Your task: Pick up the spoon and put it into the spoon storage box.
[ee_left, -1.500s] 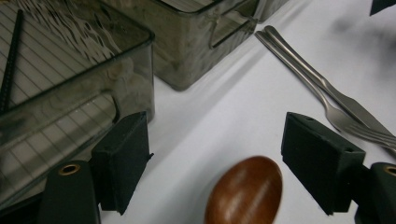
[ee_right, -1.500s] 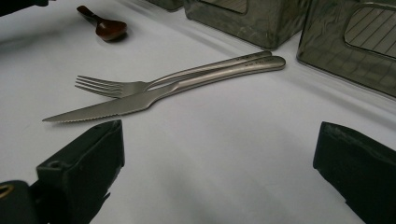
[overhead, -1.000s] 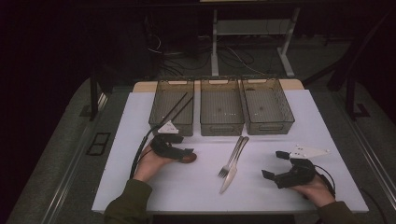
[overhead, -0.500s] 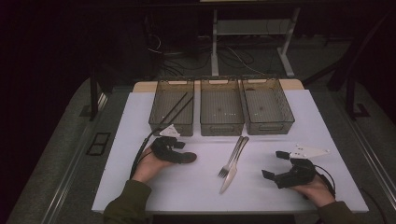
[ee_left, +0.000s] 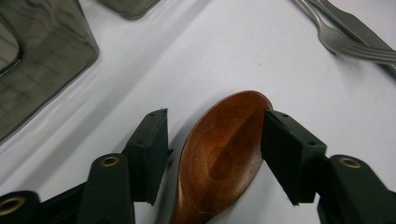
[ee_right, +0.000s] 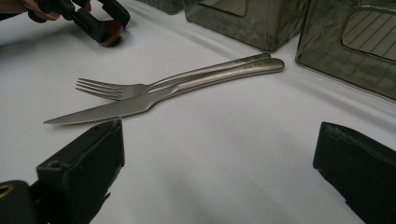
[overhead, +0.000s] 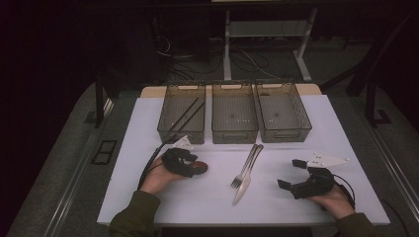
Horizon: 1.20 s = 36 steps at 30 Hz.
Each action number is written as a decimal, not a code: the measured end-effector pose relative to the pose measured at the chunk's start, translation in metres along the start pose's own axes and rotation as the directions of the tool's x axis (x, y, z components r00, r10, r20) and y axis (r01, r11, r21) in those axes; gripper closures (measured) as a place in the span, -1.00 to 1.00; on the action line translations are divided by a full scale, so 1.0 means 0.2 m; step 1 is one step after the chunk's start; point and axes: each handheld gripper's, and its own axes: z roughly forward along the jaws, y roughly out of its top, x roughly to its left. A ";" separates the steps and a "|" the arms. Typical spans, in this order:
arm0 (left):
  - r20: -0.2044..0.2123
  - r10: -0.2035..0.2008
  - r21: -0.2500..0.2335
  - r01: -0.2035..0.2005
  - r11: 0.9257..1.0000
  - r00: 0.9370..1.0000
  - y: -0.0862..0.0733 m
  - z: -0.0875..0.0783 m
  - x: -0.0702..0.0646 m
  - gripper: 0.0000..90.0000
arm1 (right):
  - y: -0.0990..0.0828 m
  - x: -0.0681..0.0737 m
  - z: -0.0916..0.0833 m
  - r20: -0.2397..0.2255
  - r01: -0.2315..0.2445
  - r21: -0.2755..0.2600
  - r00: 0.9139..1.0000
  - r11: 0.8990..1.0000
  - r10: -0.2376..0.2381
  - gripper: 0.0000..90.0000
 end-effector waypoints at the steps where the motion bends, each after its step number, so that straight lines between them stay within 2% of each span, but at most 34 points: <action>1: 0.002 0.011 0.007 -0.011 1.000 1.000 0.00 0.00 0.00 -0.06 | 0.00 0.00 0.00 0.001 -0.001 0.000 1.000 1.000 0.001 -0.97; 6: 0.001 0.042 0.019 -0.042 0.999 0.999 0.00 -0.01 -0.03 0.07 | 0.00 0.00 0.00 0.001 -0.001 -0.002 1.000 1.000 0.001 -0.97; 8: -0.004 0.068 0.030 -0.067 0.997 0.998 -0.01 -0.01 -0.04 0.12 | 0.00 0.00 0.00 0.001 -0.002 -0.002 1.000 1.000 0.002 -0.97; 9: -0.003 0.062 0.031 -0.062 0.998 0.998 -0.01 -0.02 -0.05 0.15 | 0.00 0.00 0.00 0.002 -0.002 -0.002 1.000 1.000 0.002 -0.97; 11: 0.001 0.081 0.036 -0.081 0.996 0.997 -0.01 -0.02 -0.05 0.20 | 0.00 0.00 0.00 0.002 -0.001 -0.003 1.000 1.000 0.001 -0.97; 18: 0.001 0.101 0.040 -0.101 0.994 0.995 -0.02 -0.02 -0.07 0.35 | 0.00 0.00 0.00 0.002 -0.006 -0.002 1.000 1.000 0.006 -0.97; 23: 0.005 0.133 0.057 -0.133 0.989 0.991 -0.02 -0.03 -0.08 0.50 | 0.00 0.00 -0.01 0.002 -0.007 -0.003 1.000 1.000 0.007 -0.97; 30: 0.025 0.122 0.056 -0.124 0.991 0.992 -0.02 -0.02 -0.08 0.73 | 0.00 0.00 -0.01 0.001 -0.007 -0.004 1.000 1.000 0.007 -0.97; 36: 0.038 0.092 0.055 -0.094 0.994 0.995 -0.02 -0.03 -0.07 0.75 | 0.00 0.00 -0.01 0.002 -0.004 -0.008 1.000 1.000 0.004 -0.97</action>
